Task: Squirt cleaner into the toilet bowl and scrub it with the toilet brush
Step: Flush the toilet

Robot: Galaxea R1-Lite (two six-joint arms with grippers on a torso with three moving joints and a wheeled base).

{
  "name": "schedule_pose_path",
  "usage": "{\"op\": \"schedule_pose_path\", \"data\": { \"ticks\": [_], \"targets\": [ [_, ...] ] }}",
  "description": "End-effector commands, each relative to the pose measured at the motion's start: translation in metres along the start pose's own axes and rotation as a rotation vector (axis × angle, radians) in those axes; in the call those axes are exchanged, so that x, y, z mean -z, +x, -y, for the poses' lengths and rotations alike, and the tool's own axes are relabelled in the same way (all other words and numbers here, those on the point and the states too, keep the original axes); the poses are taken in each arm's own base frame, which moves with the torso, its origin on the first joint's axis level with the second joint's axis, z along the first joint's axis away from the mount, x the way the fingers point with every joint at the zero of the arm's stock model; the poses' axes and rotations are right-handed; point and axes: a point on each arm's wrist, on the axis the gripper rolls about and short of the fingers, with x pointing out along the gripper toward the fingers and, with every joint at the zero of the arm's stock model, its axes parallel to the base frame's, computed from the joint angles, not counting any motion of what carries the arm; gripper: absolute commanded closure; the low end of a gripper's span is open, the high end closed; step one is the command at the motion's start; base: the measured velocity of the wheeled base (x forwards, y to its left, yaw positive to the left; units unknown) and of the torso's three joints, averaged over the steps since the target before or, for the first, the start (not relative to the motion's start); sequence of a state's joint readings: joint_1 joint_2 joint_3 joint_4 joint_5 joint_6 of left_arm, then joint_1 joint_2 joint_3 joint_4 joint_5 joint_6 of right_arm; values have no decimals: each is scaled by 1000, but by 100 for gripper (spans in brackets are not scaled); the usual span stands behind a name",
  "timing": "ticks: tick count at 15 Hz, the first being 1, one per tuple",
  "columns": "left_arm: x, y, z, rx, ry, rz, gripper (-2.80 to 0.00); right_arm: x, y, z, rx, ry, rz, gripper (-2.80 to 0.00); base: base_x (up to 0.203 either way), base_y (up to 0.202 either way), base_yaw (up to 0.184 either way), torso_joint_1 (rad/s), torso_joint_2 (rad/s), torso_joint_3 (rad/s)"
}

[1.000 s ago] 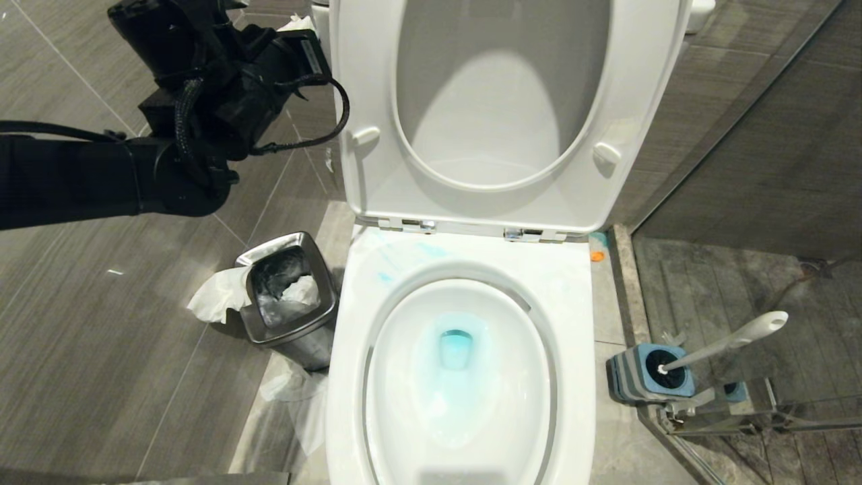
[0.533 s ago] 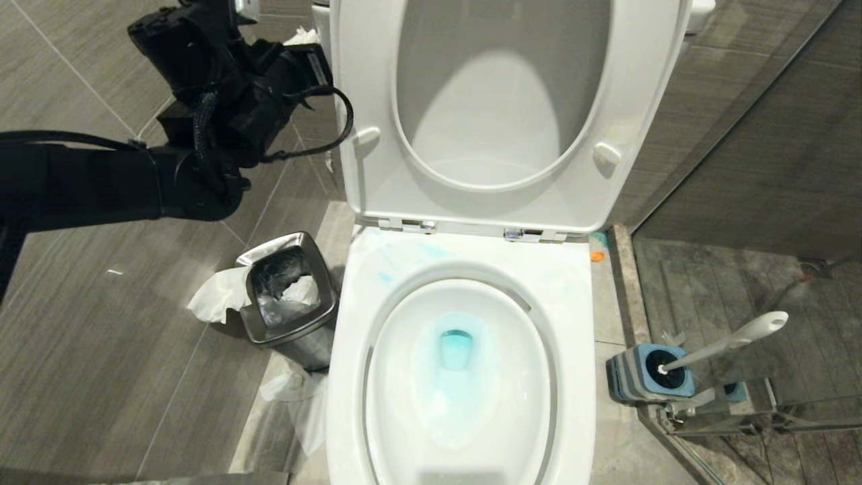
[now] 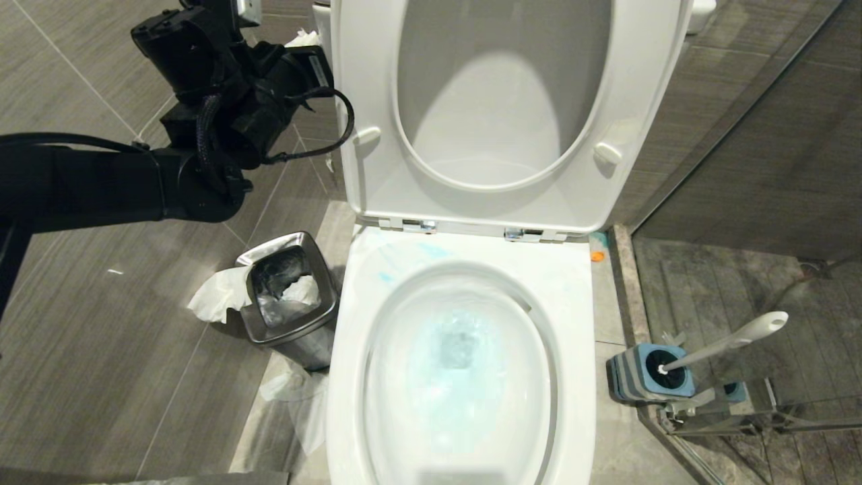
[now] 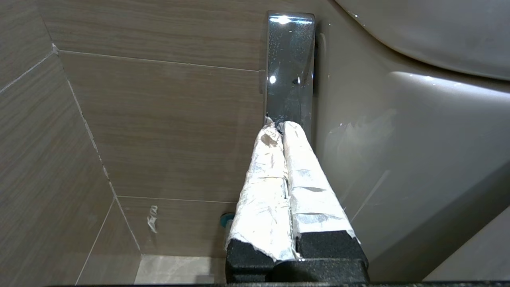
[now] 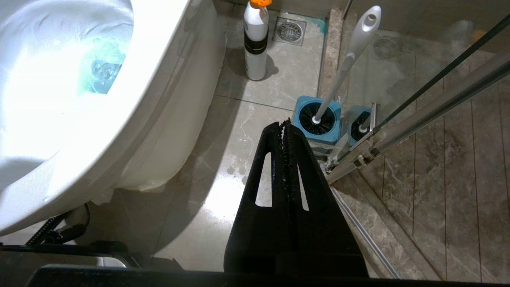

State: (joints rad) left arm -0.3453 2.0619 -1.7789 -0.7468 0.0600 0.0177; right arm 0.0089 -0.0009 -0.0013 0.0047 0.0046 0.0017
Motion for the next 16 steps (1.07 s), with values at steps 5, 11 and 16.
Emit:
{"op": "schedule_pose_path", "data": {
  "ticks": [5, 11, 16],
  "targets": [
    [-7, -2, 0, -2, 0, 18, 0, 0, 0, 0, 0, 0, -1, 0, 0, 0, 0, 0, 0, 0],
    [-23, -6, -1, -5, -2, 43, 0, 0, 0, 0, 0, 0, -1, 0, 0, 0, 0, 0, 0, 0],
    [-75, -24, -3, -6, 21, 118, 0, 0, 0, 0, 0, 0, -1, 0, 0, 0, 0, 0, 0, 0]
  ]
}}
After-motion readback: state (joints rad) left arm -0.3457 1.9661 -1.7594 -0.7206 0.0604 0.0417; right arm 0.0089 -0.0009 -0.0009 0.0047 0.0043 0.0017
